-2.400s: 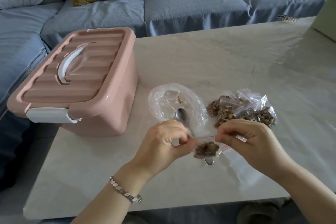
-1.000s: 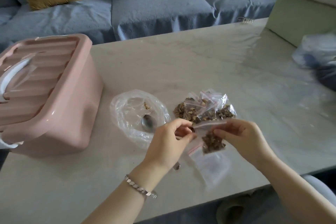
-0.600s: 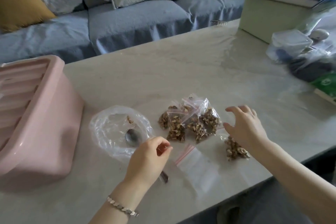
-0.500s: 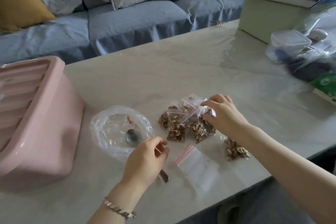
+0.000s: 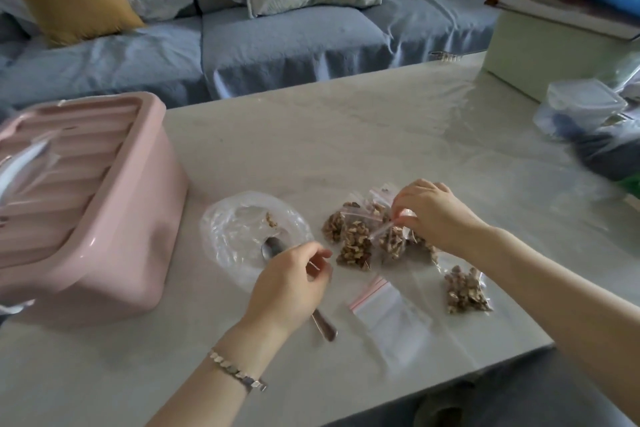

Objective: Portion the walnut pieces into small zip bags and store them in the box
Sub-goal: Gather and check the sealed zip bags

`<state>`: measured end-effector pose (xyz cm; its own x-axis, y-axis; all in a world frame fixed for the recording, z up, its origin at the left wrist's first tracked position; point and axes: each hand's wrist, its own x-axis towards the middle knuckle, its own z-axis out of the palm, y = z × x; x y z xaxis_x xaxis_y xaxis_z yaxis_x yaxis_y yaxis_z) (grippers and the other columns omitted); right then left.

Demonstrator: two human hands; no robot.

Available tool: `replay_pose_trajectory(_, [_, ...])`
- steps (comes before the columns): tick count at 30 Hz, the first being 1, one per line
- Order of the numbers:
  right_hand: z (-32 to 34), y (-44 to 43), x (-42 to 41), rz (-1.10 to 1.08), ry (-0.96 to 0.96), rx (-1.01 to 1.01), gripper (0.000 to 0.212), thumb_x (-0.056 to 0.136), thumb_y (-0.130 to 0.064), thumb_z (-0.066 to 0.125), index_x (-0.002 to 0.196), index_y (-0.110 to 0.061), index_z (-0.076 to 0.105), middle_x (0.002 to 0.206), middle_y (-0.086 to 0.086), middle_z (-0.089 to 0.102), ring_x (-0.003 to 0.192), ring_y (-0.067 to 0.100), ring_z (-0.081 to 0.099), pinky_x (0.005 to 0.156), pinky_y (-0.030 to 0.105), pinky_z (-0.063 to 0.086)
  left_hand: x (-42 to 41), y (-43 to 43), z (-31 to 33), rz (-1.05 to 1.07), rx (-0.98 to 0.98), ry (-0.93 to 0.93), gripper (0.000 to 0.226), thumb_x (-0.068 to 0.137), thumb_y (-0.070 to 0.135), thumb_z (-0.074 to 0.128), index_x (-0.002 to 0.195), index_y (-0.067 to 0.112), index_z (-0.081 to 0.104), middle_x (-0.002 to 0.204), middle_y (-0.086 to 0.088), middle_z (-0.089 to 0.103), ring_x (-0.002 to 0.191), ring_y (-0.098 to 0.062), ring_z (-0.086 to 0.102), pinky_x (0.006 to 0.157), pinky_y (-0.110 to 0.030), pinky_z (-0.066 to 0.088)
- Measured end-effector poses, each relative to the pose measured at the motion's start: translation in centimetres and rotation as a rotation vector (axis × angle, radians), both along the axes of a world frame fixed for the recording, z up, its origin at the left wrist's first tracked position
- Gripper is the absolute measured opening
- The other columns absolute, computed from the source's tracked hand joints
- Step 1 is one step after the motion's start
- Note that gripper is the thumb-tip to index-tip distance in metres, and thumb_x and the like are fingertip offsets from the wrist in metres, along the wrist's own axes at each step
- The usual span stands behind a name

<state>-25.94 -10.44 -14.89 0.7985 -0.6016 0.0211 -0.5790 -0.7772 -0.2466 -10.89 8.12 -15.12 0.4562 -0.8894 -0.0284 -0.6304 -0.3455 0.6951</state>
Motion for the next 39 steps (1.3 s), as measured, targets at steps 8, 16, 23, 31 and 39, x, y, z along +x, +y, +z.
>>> replay_pose_trajectory(8, [5.5, 4.5, 0.0, 0.042, -0.329, 0.234, 0.004, 0.084, -0.019, 0.065, 0.084, -0.022, 0.066, 0.079, -0.007, 0.067, 0.072, 0.01, 0.058, 0.069, 0.02, 0.042, -1.9, -2.0, 1.9, -0.061, -0.17, 0.367, 0.047, 0.078, 0.031, 0.072, 0.12, 0.034, 0.052, 0.115, 0.028, 0.056, 0.106, 0.014, 0.049, 0.092, -0.01, 0.035])
replay_pose_trajectory(16, [4.1, 8.6, 2.0, -0.207, -0.717, 0.833, 0.014, 0.074, -0.014, 0.075, 0.075, -0.027, 0.07, 0.067, -0.012, 0.071, 0.065, 0.002, 0.065, 0.069, 0.02, 0.053, -1.0, -0.1, 3.0, 0.114, -0.367, 0.762, 0.014, 0.084, 0.004, 0.062, 0.087, 0.011, 0.074, 0.083, 0.006, 0.074, 0.077, -0.003, 0.068, 0.066, -0.014, 0.05])
replay_pose_trajectory(23, [3.7, 10.0, 2.4, -0.27, -0.718, 0.998, 0.023, 0.051, -0.039, 0.074, 0.064, -0.02, 0.074, 0.065, 0.001, 0.07, 0.061, 0.009, 0.059, 0.061, 0.021, 0.05, 0.0, 1.4, 2.6, 0.137, -0.351, 0.731, 0.029, 0.082, 0.001, 0.063, 0.072, 0.024, 0.077, 0.077, 0.004, 0.074, 0.075, -0.008, 0.069, 0.069, -0.019, 0.053])
replay_pose_trajectory(31, [4.1, 10.3, 3.2, -0.194, -0.574, 0.833, 0.007, 0.065, -0.018, 0.081, 0.064, -0.02, 0.075, 0.061, -0.002, 0.069, 0.055, 0.001, 0.055, 0.059, 0.012, 0.044, 1.4, 2.3, 3.2, 0.022, -0.281, 0.662, 0.018, 0.075, 0.002, 0.071, 0.075, 0.02, 0.074, 0.076, 0.001, 0.074, 0.073, -0.009, 0.07, 0.068, -0.016, 0.051])
replay_pose_trajectory(39, [4.2, 10.7, 3.3, -0.098, -0.494, 0.789, 0.011, 0.066, -0.017, 0.081, 0.064, -0.025, 0.074, 0.061, -0.008, 0.068, 0.055, -0.003, 0.057, 0.058, 0.01, 0.043, 2.8, 2.6, 3.4, -0.19, -0.13, 0.296, 0.015, 0.082, 0.015, 0.07, 0.08, 0.029, 0.073, 0.077, 0.01, 0.072, 0.074, -0.001, 0.066, 0.073, -0.017, 0.05])
